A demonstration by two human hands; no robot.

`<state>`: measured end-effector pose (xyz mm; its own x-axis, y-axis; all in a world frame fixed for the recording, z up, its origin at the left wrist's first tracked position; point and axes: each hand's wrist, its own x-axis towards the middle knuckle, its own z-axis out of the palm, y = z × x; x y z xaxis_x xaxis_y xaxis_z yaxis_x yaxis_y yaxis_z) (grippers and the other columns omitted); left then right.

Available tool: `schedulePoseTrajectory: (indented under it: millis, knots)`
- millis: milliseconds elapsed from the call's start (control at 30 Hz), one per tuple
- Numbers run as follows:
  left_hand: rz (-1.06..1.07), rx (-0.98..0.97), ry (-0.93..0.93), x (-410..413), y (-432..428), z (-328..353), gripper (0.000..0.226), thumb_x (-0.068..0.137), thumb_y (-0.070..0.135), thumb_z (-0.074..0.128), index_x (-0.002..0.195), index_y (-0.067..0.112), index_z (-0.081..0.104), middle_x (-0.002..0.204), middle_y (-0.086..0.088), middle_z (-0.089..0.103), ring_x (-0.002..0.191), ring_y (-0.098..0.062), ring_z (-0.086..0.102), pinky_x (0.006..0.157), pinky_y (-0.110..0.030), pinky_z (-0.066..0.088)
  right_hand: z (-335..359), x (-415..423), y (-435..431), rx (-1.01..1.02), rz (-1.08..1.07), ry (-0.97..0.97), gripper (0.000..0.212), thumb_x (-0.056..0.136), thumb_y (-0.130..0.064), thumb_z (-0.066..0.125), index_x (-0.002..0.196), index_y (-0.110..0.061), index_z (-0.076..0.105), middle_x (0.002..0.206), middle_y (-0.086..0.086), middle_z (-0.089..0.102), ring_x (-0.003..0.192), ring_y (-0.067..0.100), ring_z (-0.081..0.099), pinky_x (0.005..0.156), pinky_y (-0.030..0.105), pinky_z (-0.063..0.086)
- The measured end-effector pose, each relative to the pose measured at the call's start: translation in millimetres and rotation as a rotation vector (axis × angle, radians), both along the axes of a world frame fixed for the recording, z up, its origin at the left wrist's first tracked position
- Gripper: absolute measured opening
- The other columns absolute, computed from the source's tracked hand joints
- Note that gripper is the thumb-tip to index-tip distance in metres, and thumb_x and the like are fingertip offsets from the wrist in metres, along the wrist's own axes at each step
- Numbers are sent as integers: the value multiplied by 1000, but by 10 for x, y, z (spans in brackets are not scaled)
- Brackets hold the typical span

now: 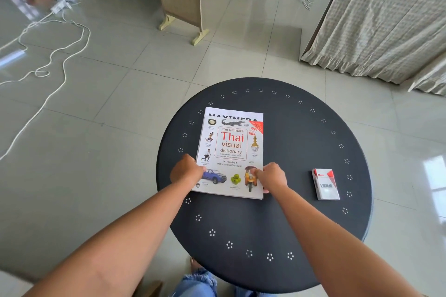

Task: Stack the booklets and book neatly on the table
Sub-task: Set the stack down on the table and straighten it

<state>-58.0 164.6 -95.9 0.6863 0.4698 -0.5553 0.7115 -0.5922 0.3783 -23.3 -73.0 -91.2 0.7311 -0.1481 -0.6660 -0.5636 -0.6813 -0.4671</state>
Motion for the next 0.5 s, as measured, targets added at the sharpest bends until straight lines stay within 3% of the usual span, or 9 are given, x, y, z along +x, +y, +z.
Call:
schedulePoseTrajectory:
  millis: [167, 333, 433, 500]
  knots:
    - [-30, 115, 38, 62, -51, -9, 41, 75, 31, 70, 110, 12, 59, 109, -6, 69, 94, -27, 68, 60, -30, 48, 58, -16, 100, -116, 38, -42, 42, 88, -38, 68, 104, -11, 41, 103, 9, 62, 92, 31, 67, 62, 36, 51]
    - [-42, 102, 53, 102, -91, 43, 45, 80, 23, 66, 119, 10, 48, 119, -10, 64, 101, -29, 65, 69, -35, 52, 28, -14, 86, -113, 49, -46, 45, 88, -38, 67, 114, -7, 46, 106, 9, 61, 97, 31, 65, 65, 36, 46]
    - [-54, 139, 12, 88, -185, 121, 58, 81, 16, 61, 135, 14, 38, 134, -12, 51, 119, -32, 54, 85, -41, 49, -37, 3, -7, -75, 65, -70, 38, 86, -45, 65, 92, -8, 57, 88, 8, 69, 74, 26, 65, 61, 36, 52]
    - [-168, 272, -73, 58, -319, 203, 69, 81, 18, 61, 143, 20, 30, 139, -13, 42, 126, -31, 42, 95, -42, 42, 3, -10, -94, -57, 45, -149, 38, 89, -40, 62, 66, -14, 47, 64, 5, 58, 55, 22, 49, 55, 34, 45]
